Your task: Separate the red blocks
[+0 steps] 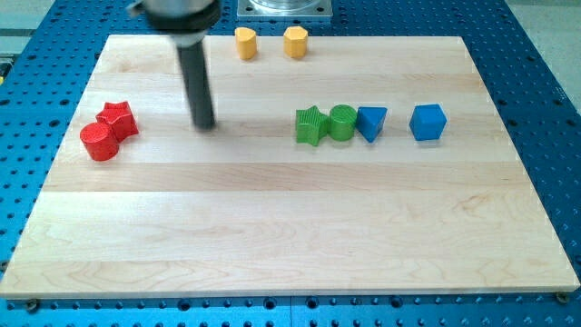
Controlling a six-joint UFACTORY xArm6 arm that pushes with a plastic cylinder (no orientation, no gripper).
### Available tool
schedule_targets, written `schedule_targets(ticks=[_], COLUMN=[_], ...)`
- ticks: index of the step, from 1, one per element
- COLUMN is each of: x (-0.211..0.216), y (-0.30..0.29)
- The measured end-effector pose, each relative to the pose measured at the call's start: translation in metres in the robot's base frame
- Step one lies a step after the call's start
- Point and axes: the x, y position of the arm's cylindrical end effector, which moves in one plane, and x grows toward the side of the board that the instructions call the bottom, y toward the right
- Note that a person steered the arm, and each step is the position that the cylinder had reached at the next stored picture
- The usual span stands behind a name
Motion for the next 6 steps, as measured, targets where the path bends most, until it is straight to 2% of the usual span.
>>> schedule_targets(ticks=[1,2,4,5,6], x=[0.064,0.062,-0.044,-0.064,-0.103], y=[-0.094,-0.144,-0.084,-0.050,-0.017])
